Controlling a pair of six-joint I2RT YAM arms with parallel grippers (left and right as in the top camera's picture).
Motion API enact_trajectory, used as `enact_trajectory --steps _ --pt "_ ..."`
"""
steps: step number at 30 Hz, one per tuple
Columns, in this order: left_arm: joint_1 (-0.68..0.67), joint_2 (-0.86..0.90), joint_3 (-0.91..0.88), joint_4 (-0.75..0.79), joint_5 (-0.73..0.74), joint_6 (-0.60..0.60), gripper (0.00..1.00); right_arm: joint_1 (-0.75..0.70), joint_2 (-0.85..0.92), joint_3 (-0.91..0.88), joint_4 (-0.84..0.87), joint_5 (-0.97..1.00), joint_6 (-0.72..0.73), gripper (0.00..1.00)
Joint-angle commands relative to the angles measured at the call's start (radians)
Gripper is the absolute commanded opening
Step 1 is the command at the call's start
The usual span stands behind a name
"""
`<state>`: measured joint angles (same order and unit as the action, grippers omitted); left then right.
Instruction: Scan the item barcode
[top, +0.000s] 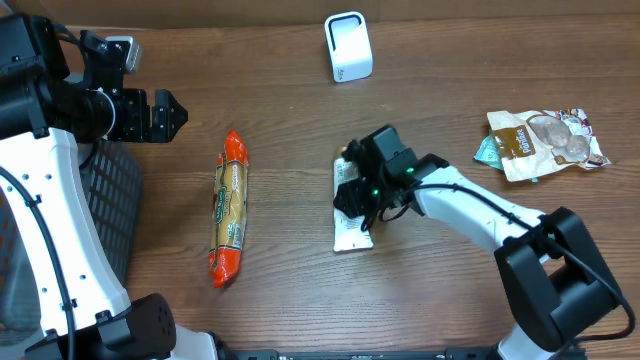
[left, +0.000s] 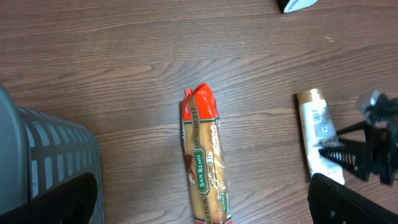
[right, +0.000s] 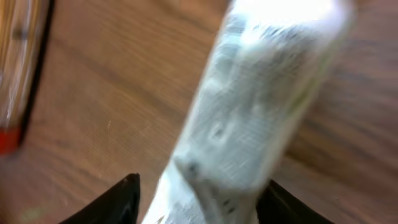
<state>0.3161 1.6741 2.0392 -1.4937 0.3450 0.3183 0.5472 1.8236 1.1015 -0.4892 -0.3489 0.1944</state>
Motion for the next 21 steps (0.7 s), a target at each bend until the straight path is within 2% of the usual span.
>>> enact_trajectory --steps 1,5,11,17,21 --pt "-0.002 0.002 0.005 0.002 0.011 0.022 0.99 -0.058 0.037 0.021 0.018 -0.031 0.098 0.66" --pt "-0.002 0.002 0.005 0.002 0.011 0.022 1.0 -0.117 0.105 0.021 0.028 -0.212 0.098 0.66" --pt "-0.002 0.002 0.005 0.002 0.011 0.022 0.99 -0.129 0.185 0.019 0.039 -0.418 0.098 0.58" --pt "-0.002 0.002 0.005 0.002 0.011 0.022 1.0 -0.127 0.188 0.015 0.015 -0.468 0.098 0.47" --pt "-0.002 0.002 0.005 0.002 0.011 0.022 1.0 -0.127 0.187 0.015 0.008 -0.468 0.097 0.35"
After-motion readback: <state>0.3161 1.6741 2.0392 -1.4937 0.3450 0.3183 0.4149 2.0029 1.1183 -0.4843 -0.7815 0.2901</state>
